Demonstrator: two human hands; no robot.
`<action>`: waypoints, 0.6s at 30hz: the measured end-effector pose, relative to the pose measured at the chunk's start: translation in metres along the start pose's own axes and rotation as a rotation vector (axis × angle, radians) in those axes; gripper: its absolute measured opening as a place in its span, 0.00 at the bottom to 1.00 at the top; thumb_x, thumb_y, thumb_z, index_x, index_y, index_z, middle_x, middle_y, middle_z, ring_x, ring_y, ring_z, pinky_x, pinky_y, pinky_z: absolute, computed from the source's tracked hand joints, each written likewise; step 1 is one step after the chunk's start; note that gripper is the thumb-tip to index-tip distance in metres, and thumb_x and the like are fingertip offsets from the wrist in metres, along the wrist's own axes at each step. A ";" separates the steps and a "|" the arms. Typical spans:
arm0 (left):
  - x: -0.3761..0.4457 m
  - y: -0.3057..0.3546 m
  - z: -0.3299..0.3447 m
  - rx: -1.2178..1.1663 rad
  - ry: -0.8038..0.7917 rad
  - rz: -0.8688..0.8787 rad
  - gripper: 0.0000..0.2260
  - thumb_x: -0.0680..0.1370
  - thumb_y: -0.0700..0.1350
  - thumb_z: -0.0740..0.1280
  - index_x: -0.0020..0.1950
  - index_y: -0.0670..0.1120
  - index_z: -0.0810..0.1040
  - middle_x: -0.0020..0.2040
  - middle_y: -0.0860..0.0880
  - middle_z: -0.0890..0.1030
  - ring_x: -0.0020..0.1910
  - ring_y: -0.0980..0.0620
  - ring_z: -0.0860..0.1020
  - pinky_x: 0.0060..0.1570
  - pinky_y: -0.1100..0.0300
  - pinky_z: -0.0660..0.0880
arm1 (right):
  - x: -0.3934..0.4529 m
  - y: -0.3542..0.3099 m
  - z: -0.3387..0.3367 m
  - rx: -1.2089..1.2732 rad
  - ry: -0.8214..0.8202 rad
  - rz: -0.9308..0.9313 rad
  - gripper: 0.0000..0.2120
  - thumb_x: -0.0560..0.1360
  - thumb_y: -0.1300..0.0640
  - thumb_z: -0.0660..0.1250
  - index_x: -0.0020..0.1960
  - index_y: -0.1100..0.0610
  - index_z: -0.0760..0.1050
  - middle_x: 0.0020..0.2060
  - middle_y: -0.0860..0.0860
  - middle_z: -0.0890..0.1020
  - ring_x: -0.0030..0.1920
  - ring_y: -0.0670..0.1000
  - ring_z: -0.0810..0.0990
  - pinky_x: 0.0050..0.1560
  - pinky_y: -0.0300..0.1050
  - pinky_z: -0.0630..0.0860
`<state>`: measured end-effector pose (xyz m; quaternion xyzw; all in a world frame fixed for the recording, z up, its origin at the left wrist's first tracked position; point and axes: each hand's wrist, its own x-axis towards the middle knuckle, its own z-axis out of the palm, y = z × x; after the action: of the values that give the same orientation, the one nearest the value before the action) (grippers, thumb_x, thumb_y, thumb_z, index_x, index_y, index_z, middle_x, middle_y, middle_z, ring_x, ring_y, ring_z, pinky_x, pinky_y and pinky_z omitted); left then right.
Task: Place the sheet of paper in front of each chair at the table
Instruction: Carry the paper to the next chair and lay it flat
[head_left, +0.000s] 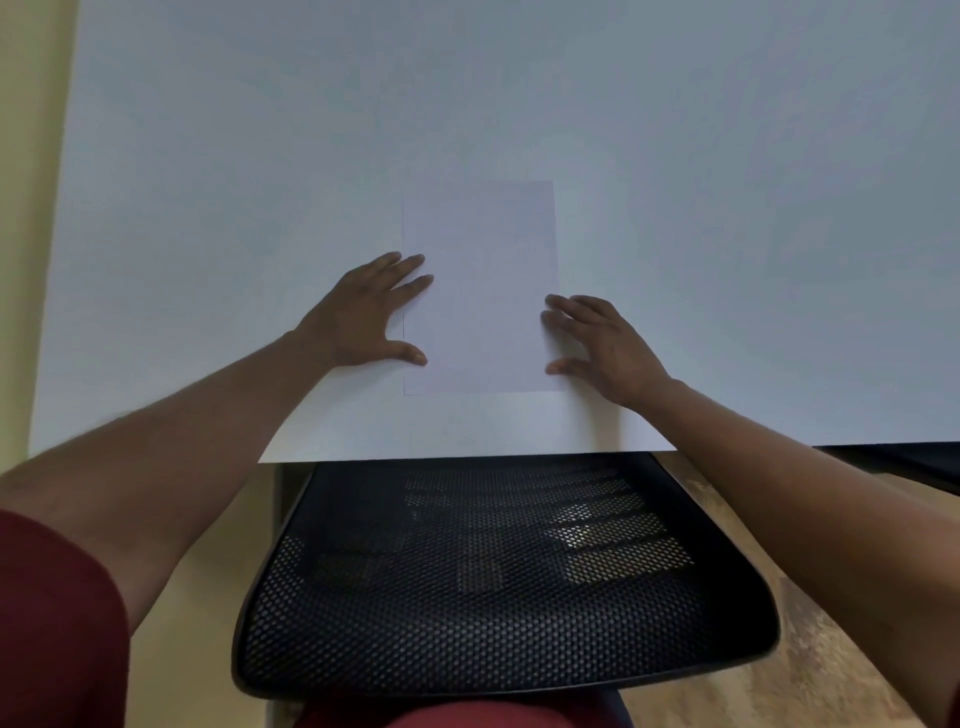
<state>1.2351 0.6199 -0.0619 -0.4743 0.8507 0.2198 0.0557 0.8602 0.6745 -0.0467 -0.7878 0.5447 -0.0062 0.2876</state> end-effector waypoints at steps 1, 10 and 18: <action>0.001 -0.001 0.000 -0.007 0.010 -0.006 0.60 0.66 0.88 0.52 0.88 0.51 0.59 0.89 0.51 0.55 0.88 0.43 0.53 0.85 0.43 0.55 | 0.001 0.001 0.000 0.004 0.006 0.003 0.36 0.76 0.43 0.75 0.79 0.57 0.72 0.81 0.50 0.70 0.79 0.59 0.66 0.79 0.54 0.66; -0.002 0.002 0.003 -0.090 -0.016 -0.044 0.58 0.67 0.82 0.66 0.88 0.50 0.57 0.89 0.52 0.51 0.88 0.50 0.46 0.84 0.55 0.44 | 0.000 0.004 0.008 -0.020 0.028 -0.006 0.35 0.78 0.44 0.73 0.81 0.55 0.69 0.82 0.49 0.67 0.81 0.57 0.64 0.80 0.53 0.65; -0.004 0.010 -0.002 -0.147 -0.026 -0.084 0.56 0.69 0.77 0.70 0.88 0.50 0.56 0.89 0.53 0.48 0.88 0.51 0.44 0.85 0.55 0.43 | -0.001 0.005 0.010 -0.002 0.035 0.005 0.34 0.79 0.50 0.74 0.82 0.55 0.67 0.83 0.49 0.65 0.82 0.58 0.63 0.79 0.57 0.68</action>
<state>1.2292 0.6263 -0.0555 -0.5094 0.8108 0.2853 0.0410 0.8584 0.6790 -0.0569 -0.7865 0.5517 -0.0186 0.2771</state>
